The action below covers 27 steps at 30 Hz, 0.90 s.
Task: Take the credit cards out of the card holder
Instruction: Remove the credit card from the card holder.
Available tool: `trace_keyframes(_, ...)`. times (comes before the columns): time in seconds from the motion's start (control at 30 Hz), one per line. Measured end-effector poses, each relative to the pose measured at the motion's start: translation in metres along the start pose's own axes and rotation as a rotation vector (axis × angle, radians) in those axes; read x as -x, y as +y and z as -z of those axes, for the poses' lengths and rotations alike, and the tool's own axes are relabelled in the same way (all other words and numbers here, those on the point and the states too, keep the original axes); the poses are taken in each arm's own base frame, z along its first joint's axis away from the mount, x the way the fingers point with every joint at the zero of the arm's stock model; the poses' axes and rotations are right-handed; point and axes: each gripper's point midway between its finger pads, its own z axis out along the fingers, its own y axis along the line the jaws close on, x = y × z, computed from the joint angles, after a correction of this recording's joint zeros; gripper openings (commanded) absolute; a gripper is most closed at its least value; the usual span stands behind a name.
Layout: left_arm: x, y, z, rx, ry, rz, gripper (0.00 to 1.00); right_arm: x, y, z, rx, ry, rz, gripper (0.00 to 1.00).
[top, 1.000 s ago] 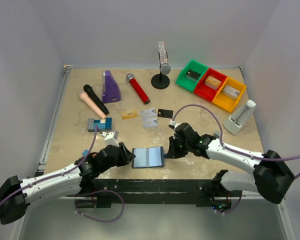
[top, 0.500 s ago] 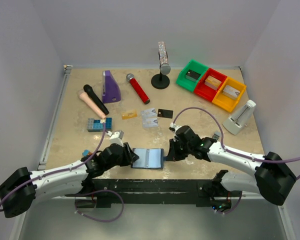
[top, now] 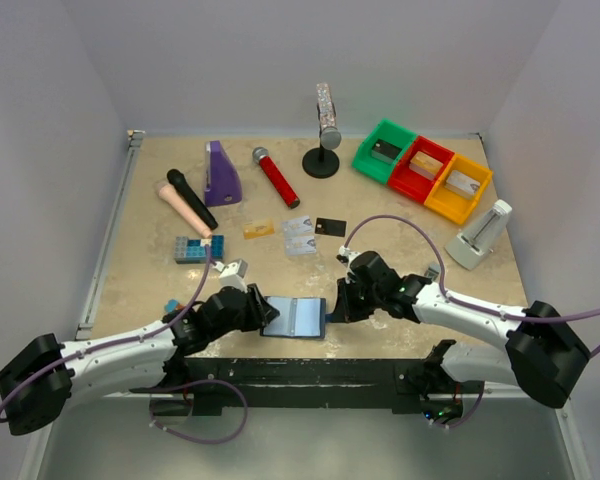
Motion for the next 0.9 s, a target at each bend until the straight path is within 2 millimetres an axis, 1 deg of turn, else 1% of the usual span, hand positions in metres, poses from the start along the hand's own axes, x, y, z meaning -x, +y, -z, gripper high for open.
trace_keyframes(0.2, 0.008, -0.003, 0.003, -0.012, -0.035, 0.01, 0.43, 0.001, 0.001, 0.0, 0.003, -0.004, 0.001, 0.0)
trace_keyframes(0.7, -0.003, 0.015, 0.001, 0.061, 0.003, -0.007, 0.43, 0.002, 0.002, -0.001, 0.008, -0.008, 0.002, 0.0)
trace_keyframes(0.8, -0.003, 0.016, 0.0, 0.064, 0.005, -0.008, 0.43, 0.002, 0.002, 0.0, 0.009, -0.008, 0.002, 0.0)
trace_keyframes(0.9, -0.003, 0.012, -0.001, 0.05, 0.006, -0.011, 0.42, 0.001, 0.002, -0.001, 0.012, -0.002, 0.001, 0.0)
